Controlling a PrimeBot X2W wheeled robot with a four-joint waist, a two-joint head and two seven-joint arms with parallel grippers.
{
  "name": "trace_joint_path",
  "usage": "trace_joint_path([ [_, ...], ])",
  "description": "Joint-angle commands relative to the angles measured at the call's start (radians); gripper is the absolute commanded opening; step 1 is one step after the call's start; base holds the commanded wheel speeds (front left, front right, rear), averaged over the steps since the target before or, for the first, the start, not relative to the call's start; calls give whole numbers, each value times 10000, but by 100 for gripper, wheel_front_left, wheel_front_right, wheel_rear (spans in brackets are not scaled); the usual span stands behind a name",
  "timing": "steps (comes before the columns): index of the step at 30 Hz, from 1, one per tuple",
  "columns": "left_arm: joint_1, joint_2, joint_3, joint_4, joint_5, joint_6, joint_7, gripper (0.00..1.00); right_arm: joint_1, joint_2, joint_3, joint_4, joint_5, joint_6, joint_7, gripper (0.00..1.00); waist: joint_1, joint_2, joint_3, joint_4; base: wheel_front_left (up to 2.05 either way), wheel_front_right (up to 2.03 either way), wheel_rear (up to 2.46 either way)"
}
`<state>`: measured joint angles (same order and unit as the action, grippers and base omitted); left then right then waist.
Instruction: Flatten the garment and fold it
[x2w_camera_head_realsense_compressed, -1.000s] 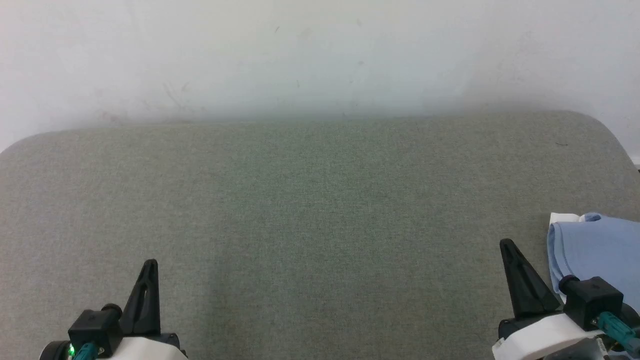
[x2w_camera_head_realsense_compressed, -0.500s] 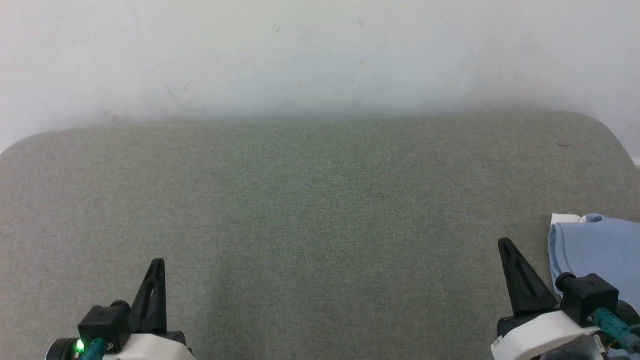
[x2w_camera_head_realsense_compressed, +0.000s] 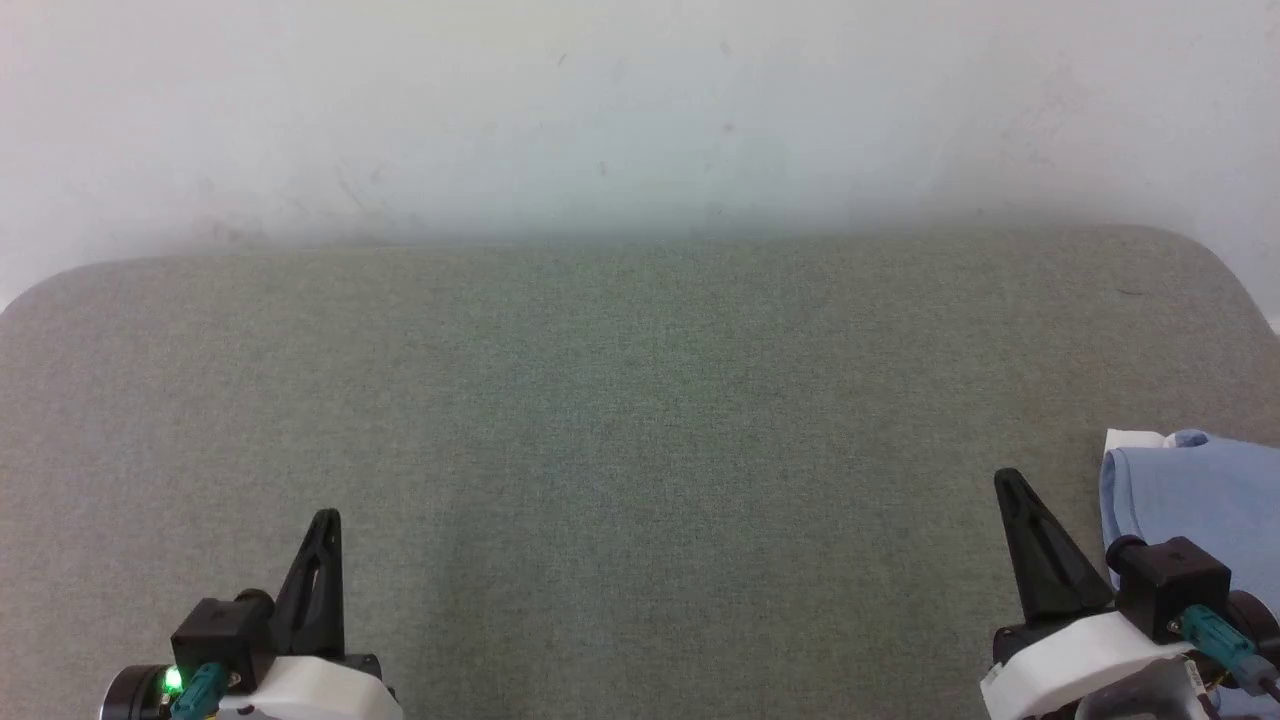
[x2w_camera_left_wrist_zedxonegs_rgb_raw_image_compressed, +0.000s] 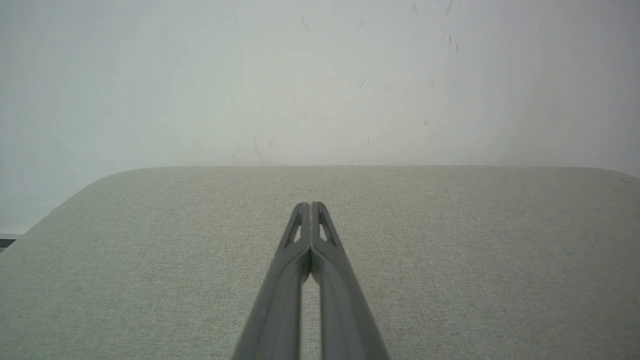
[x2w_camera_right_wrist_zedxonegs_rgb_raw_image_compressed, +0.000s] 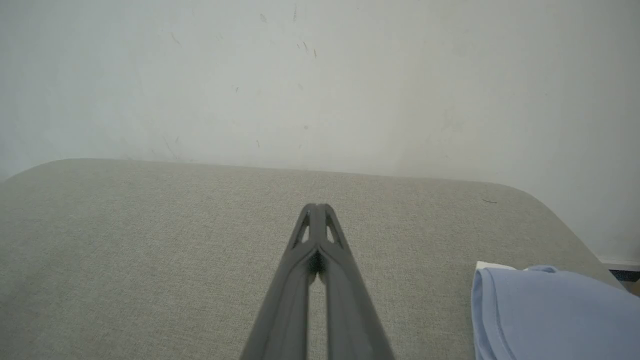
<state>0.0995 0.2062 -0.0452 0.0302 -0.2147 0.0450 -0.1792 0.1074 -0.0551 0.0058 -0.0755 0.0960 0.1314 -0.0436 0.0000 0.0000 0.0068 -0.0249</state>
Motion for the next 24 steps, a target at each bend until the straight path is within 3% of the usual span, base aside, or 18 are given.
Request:
trace_joint_path([
  [1,-183,-87,76,-48,190,-53,80,0,-133,16,-15,52,-90,-2,27,0,0,0,-1,4,0,0,0],
  [24,-406,-491,179,-118,727,-162,549,0,-391,25,-27,244,-328,-4,139,0,0,0,-20,71,0,0,0],
])
